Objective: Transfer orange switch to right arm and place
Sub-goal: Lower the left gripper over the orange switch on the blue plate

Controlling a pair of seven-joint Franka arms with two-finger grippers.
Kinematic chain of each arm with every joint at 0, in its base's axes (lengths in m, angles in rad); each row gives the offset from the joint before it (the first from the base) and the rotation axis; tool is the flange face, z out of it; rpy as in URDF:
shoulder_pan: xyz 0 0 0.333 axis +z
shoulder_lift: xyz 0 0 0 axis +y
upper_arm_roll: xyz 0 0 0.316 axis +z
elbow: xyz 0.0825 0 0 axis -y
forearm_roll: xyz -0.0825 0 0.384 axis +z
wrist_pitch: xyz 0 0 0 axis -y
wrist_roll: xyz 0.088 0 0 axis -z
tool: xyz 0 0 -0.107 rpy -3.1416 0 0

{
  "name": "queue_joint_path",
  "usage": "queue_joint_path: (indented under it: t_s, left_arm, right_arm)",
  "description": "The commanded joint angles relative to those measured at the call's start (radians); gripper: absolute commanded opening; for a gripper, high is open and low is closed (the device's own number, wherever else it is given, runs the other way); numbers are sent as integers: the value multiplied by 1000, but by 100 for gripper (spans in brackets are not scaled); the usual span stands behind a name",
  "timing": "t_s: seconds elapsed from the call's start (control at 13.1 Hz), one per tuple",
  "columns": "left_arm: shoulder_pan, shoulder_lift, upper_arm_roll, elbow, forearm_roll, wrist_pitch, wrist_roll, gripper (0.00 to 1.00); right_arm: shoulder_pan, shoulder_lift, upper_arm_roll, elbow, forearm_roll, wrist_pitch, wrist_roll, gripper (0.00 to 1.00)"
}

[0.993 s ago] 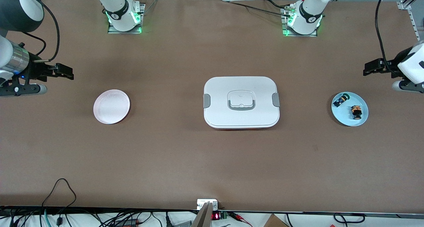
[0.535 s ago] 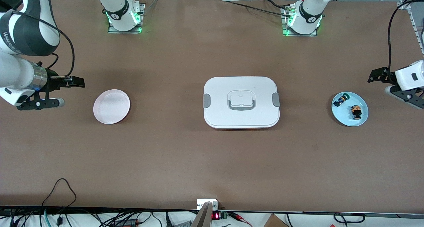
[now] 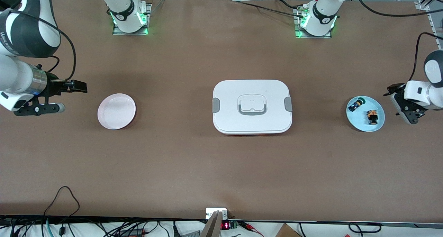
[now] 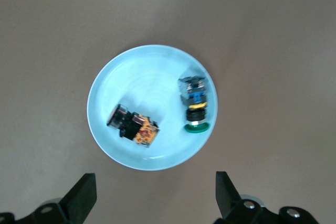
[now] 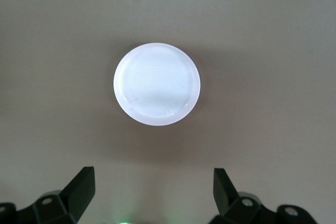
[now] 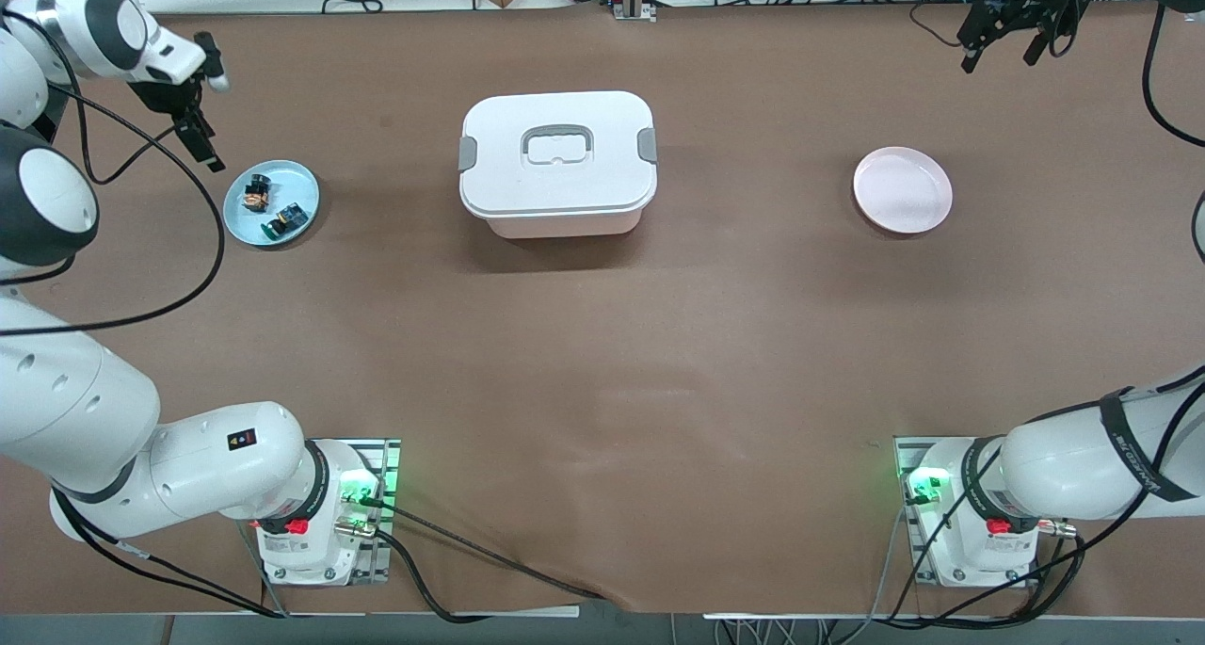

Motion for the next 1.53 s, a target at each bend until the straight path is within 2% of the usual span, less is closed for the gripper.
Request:
queue_joint_path:
  t_s: [0.0,0.15,0.38,0.61,0.92,1.45]
  left_arm:
    - [9,23,-15,-23,4,91,157,100]
    - [27,63,-17,-58,-7,153,194,100]
    - [55,120,-40,-58,-41,268,313,100]
    - [59,152,-40,-58,-43,328,381,100]
    - [79,183,-43,-77,-78,374,461,100]
    - [107,200,-63,-88,-79,392,469,100]
  right_arm:
    - [0,-1,-1,39,15,-16,-11,100]
    - [2,-3,-1,42,13,-16,-11,100]
    - [2,-3,-1,45,12,-16,-13,100]
    - [9,-3,1,45,12,-16,-13,100]
    - [31,-1,-1,45,10,-19,-4,100]
    - [25,-14,-8,62,27,-65,-7,100]
